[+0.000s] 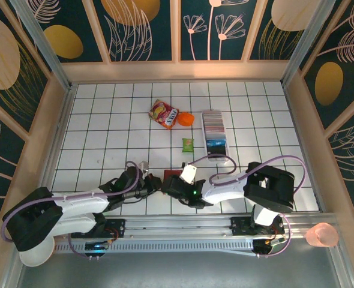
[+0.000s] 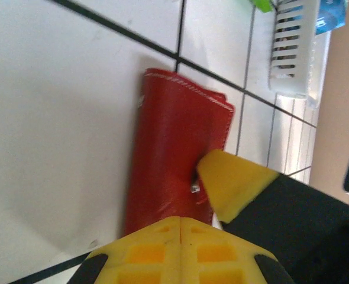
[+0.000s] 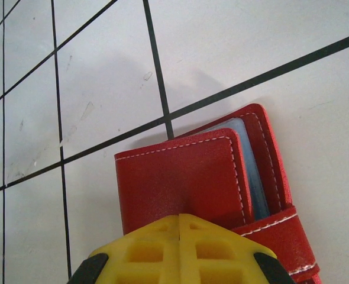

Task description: Put the credit cards into the card holder

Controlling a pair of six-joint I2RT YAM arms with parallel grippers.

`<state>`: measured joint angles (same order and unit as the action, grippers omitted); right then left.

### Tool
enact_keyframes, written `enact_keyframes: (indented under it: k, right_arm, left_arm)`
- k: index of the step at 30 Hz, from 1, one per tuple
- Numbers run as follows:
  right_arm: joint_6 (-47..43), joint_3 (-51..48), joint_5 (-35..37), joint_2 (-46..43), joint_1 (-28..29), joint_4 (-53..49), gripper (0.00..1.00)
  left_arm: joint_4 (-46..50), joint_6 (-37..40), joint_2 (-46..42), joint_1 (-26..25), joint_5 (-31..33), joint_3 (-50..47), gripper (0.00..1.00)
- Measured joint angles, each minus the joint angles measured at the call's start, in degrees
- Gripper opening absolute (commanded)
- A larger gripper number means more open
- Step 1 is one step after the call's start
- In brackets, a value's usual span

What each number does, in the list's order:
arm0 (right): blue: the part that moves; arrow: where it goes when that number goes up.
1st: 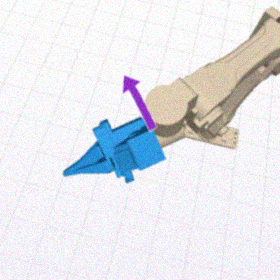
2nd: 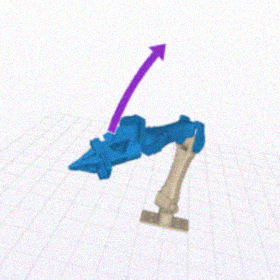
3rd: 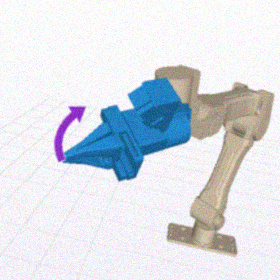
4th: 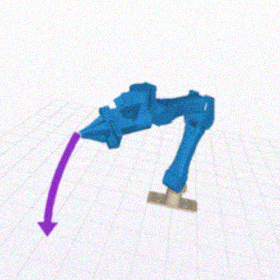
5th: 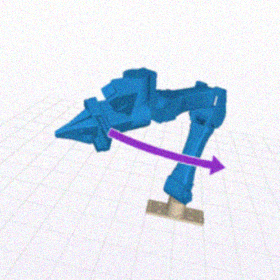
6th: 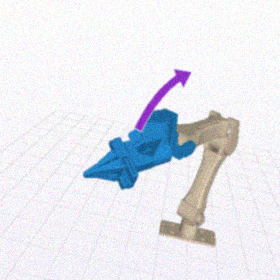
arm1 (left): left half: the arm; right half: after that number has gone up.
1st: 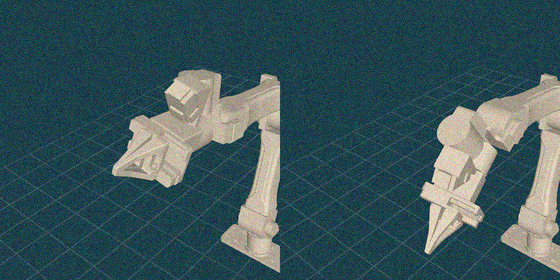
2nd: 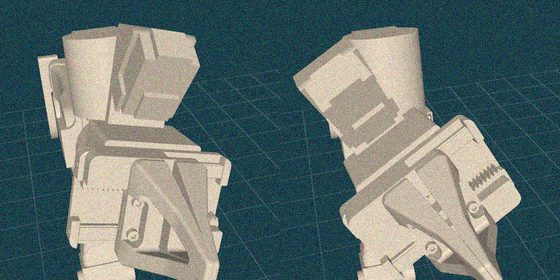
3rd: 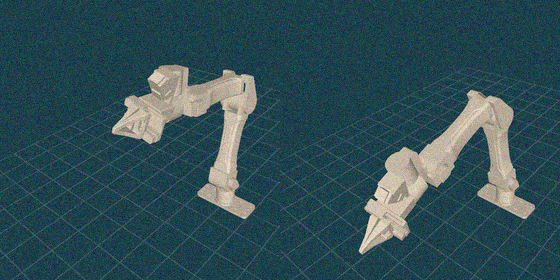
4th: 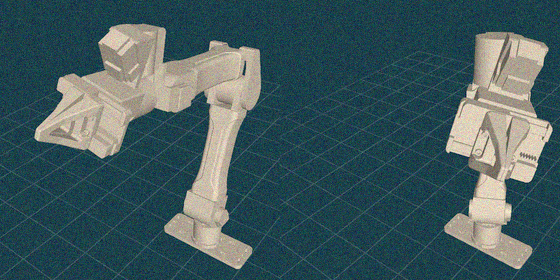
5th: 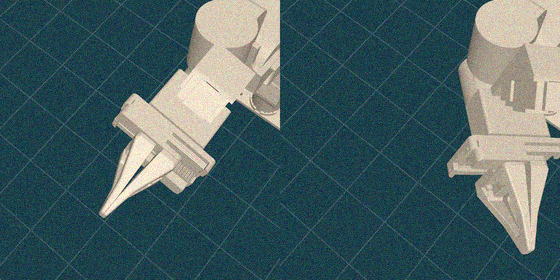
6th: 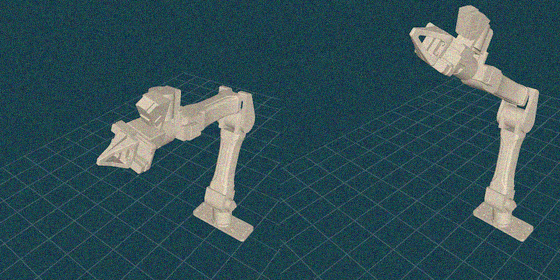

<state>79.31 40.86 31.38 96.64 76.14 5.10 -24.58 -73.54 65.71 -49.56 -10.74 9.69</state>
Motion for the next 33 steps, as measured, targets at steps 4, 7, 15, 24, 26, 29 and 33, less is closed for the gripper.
enact_keyframes:
  k: [4, 7, 15, 24, 26, 29, 33]
  right_arm:
    - [-1.5, 0.7, 1.4, 0.7, 1.6, -1.4, 0.00]
    - [-2.3, 1.7, 3.8, 1.9, 2.7, -2.4, 0.00]
    - [-3.0, 3.7, 6.9, 2.7, 4.0, -5.1, 0.00]
    - [-10.5, 4.0, -1.9, -3.8, -3.5, -10.6, 0.42]
    - [-13.5, 3.7, -3.1, -5.7, -7.0, -10.1, 0.50]
    - [-18.5, 3.8, -4.5, -9.0, -11.5, -8.8, 0.57]
    - [-26.2, 3.9, -6.6, -16.7, -16.8, -7.0, 0.59]
  left_arm:
    - [0.1, -0.9, -0.3, 0.0, -0.6, -1.8, 0.00]
    - [0.2, -1.3, -0.4, 0.0, -0.6, -1.9, 0.00]
    - [6.6, -0.7, -3.3, 0.0, 2.7, 0.0, 0.02]
    - [28.4, 6.4, -14.3, 1.0, 19.8, 11.5, 0.47]
    - [33.0, 8.5, -15.8, 2.6, 23.8, 14.3, 0.62]
    - [37.2, 12.7, -16.8, 6.6, 28.3, 18.5, 0.99]
    - [38.5, 20.5, -16.8, 12.1, 32.5, 23.7, 0.96]
